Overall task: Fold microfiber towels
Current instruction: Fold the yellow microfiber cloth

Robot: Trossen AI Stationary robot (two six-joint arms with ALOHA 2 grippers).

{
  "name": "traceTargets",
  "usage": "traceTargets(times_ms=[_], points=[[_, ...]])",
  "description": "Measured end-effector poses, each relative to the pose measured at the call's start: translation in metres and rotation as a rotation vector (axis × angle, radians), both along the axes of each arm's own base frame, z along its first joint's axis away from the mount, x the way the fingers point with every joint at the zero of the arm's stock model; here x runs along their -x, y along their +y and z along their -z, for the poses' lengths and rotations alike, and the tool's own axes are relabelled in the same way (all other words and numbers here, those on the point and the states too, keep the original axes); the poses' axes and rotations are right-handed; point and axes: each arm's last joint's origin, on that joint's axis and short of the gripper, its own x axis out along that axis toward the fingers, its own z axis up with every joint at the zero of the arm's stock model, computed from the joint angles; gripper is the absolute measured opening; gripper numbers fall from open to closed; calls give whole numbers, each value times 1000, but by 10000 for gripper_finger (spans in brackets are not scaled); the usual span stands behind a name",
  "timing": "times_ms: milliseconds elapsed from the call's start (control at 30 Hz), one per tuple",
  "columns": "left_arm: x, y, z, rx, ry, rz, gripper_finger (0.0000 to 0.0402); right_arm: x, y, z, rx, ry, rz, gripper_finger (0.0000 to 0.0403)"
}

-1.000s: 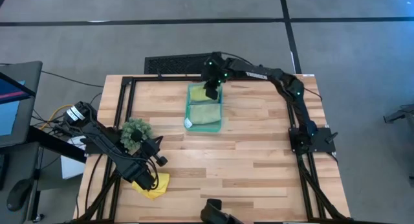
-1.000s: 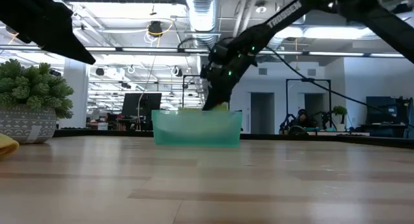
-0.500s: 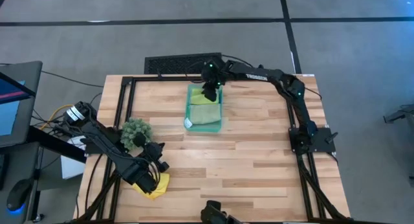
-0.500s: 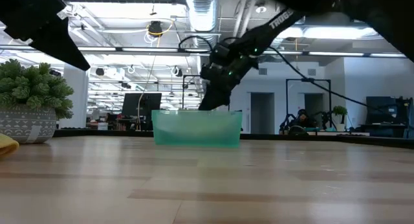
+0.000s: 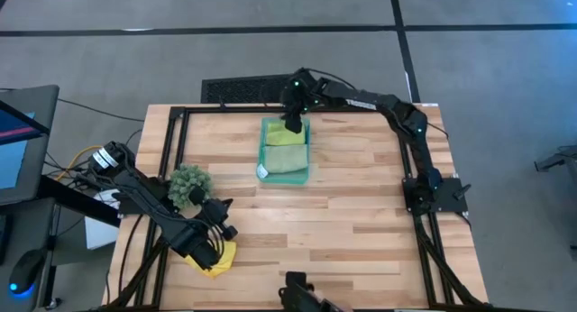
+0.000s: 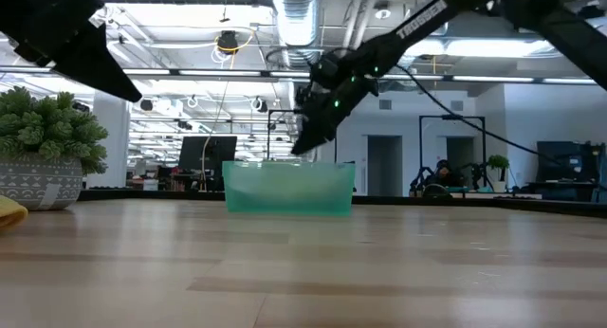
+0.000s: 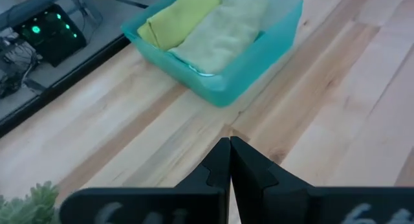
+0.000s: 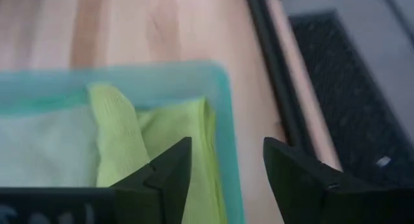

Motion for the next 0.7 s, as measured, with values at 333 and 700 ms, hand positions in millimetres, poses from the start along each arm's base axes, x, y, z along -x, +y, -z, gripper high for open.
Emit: traceTargets(times_ms=[333, 700], points=[[-13, -19, -9, 179, 156, 139, 0, 13, 59, -87, 50, -110, -89, 144], [25, -72, 2, 488, 186, 190, 0, 35, 190, -62, -24, -157, -299, 63]])
